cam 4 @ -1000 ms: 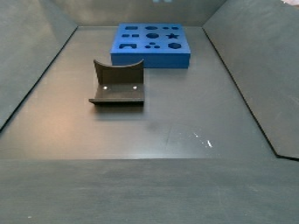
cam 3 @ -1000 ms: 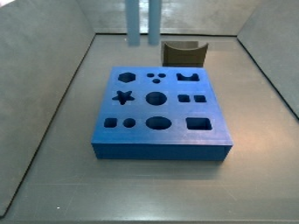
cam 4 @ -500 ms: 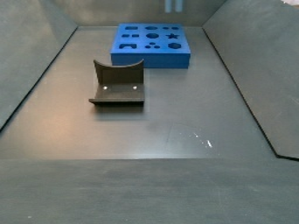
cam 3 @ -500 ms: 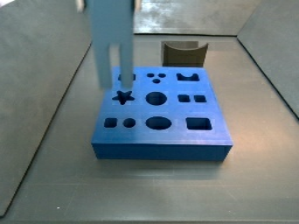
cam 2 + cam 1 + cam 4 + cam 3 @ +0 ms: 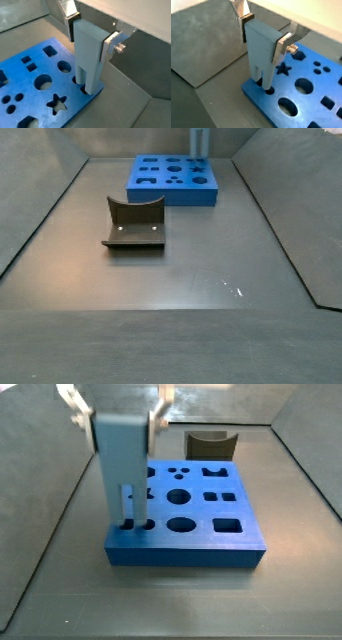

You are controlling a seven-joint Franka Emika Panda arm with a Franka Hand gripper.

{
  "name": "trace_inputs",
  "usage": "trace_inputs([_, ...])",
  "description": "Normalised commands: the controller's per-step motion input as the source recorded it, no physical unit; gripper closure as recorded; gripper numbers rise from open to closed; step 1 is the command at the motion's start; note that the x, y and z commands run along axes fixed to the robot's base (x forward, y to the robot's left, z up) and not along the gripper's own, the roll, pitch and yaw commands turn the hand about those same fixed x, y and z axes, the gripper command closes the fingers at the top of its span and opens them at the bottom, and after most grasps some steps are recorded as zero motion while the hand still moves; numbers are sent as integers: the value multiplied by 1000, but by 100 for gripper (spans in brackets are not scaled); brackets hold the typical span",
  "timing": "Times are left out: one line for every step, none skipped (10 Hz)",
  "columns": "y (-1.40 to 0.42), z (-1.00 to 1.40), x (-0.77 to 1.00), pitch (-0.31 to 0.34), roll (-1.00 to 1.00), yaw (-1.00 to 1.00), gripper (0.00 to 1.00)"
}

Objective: Insert the square-circle object.

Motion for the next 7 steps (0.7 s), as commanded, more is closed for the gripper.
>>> trace_inputs([-9,-271,283,90,0,-146,100])
trace_inputs([0,-294,340,114,0,-151,100])
trace_inputs([0,-326,260,91,40,-131,100])
trace_inputs([0,-374,89,7,41,-77,100])
trace_inputs([0,-469,0,-23,1,-26,100])
trace_inputs([0,-449,-49,-77,0,0,100])
trace_inputs([0,-403,0,-53,0,0,100])
